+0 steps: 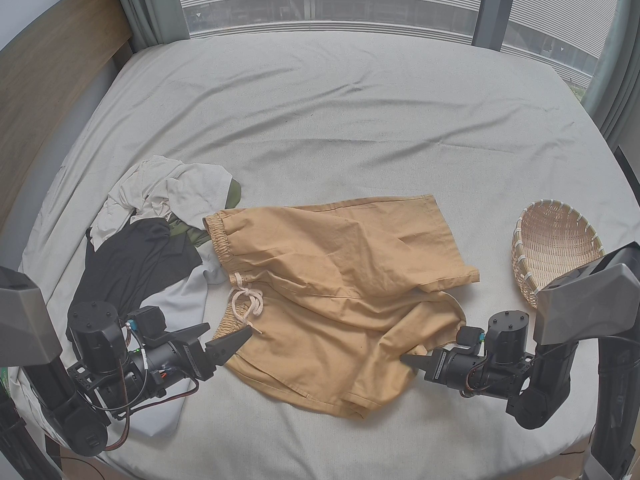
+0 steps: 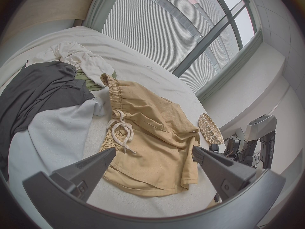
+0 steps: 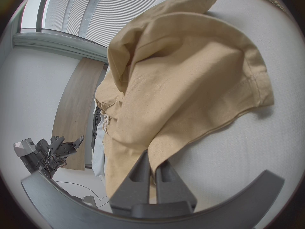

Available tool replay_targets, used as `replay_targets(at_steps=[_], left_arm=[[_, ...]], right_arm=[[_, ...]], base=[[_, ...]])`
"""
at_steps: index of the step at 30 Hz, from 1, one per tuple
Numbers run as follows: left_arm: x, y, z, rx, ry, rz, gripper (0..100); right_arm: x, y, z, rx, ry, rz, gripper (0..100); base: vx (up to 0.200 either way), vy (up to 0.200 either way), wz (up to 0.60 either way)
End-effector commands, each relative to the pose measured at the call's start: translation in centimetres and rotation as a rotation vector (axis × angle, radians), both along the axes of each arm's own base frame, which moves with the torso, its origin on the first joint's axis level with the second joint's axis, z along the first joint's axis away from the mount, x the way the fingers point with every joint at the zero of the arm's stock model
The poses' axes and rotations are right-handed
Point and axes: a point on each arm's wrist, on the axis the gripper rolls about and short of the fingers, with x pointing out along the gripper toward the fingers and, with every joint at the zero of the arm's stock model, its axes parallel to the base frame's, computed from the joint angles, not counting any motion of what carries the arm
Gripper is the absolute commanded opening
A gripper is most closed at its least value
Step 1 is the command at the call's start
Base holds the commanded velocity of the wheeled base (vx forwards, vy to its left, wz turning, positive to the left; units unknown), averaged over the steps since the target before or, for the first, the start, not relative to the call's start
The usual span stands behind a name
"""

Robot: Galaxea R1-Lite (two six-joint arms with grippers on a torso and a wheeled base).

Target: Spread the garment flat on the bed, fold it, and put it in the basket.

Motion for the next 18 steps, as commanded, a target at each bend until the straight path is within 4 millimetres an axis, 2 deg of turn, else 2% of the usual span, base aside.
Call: replay_targets(at_steps=[1,3,7,12,18], left_arm=[[0.1,0.0,0.1,-0.003,-0.007,0.002,100],[0.1,-0.1,0.0,0.000,-0.003,-0.002,100],[0.2,-0.2,-0.3,0.004,0.008,-0.005,100],[0.3,-0.2,-0.7,0.011,0.019,-0.004,100],[0.3,-0.2,-1.3,0.022,0.048,-0.003,100]], right_arm=[[-0.6,-0.8,1.2,-0.006,-0.021,-0.035,0],[-1.1,-1.9,2.9,-0.015,-0.063,-0.097,0],[-2.4,-4.1,4.1,-0.046,-0.075,-0.144,0],[-3.4,-6.8,3.4,-0.139,-0.057,-0.193,0],[-3.7,-7.9,3.2,-0.165,-0.041,-0.227,0]], base=[[0.000,0.000,0.00],[0.000,0.000,0.00],[0.000,0.000,0.00],[0.000,0.000,0.00],[0.000,0.000,0.00]])
